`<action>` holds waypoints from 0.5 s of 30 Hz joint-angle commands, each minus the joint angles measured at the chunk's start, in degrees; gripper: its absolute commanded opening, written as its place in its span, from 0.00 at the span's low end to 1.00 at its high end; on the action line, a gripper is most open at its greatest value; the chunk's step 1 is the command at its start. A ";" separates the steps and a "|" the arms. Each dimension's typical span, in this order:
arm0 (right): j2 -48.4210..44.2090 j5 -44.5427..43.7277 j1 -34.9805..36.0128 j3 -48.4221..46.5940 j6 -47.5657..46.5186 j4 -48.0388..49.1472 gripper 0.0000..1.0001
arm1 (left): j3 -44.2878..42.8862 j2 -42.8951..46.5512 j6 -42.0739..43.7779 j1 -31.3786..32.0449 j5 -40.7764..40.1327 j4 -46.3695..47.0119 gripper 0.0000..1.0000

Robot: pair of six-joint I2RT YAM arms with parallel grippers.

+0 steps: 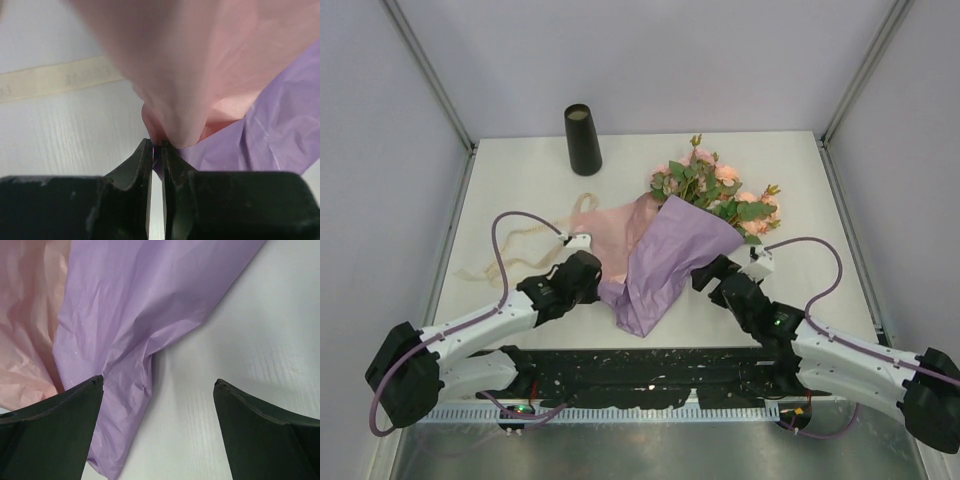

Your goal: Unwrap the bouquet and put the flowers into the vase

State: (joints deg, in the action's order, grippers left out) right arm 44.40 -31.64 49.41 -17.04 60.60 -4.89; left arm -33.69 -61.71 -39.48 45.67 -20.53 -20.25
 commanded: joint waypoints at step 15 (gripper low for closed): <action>27.66 6.32 -10.20 -8.71 -6.72 24.83 0.59 | -12.17 1.32 -5.09 -7.61 -12.33 -22.27 0.67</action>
State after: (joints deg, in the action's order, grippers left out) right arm 69.10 -28.18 41.63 -23.07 54.70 13.28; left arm -40.53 -63.61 -46.44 38.13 -27.86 -37.28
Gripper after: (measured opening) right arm 0.607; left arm 0.645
